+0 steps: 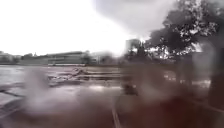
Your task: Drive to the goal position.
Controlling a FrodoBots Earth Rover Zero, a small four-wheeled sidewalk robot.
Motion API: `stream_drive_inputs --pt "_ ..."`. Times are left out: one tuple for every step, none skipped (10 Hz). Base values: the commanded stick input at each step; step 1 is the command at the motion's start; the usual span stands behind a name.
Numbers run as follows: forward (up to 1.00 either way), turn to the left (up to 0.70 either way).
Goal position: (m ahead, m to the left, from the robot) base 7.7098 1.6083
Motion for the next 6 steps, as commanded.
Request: stream_drive_inputs --pt "0.45 0.0" --pt "0.45 0.0" --pt "0.45 0.0" --pt "0.45 0.0" --pt "0.45 0.0" --pt "0.45 0.0"
